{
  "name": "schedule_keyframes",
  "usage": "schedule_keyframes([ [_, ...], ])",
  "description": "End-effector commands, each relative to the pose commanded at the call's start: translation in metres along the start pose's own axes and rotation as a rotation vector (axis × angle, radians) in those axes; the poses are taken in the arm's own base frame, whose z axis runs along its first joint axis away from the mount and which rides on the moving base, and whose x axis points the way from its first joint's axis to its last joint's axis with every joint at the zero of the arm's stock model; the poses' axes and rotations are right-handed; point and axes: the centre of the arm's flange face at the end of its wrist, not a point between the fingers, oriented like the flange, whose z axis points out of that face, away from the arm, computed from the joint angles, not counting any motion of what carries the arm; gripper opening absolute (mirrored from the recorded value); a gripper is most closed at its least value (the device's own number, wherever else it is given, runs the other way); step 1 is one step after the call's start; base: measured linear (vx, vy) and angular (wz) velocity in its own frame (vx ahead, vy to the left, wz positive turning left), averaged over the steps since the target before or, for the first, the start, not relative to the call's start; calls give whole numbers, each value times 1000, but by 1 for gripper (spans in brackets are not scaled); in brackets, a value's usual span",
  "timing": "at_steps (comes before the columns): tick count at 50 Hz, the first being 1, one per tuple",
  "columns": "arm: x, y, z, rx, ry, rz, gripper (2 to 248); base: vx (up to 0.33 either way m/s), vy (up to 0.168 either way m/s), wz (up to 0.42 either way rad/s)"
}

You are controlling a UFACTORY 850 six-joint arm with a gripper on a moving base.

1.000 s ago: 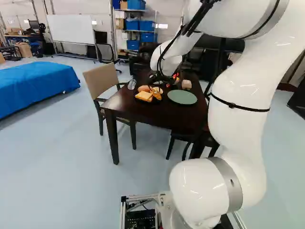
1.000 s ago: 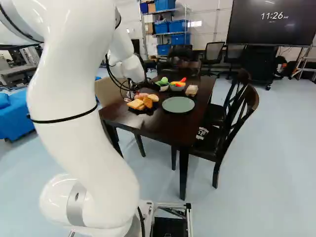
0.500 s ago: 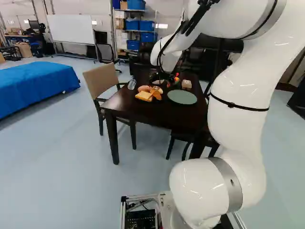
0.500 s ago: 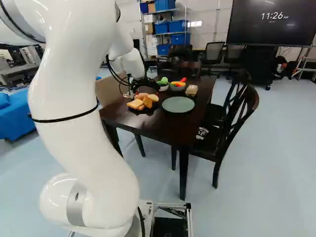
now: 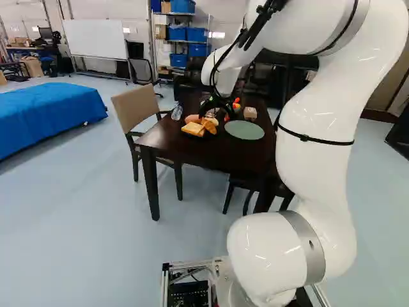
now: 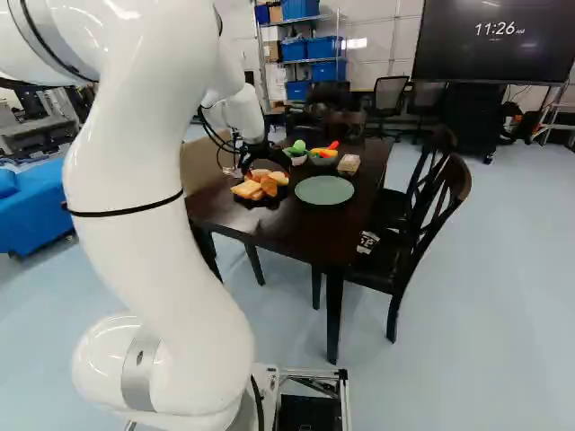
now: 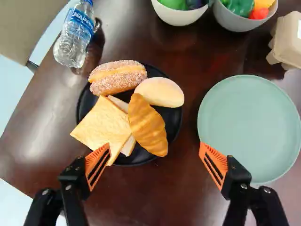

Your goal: Move the croissant to the empty plate

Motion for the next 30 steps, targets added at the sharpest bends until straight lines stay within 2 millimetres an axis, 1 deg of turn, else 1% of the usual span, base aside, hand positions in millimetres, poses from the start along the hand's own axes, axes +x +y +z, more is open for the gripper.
schedule_keyframes([
  [9, 4, 0, 5, 0, -50, 0, 247, 0, 0, 0],
  [23, 21, 0, 17, 0, -88, 1, 247, 0, 0, 0],
  [30, 22, 0, 18, 0, -106, 0, 247, 0, 0, 0],
])
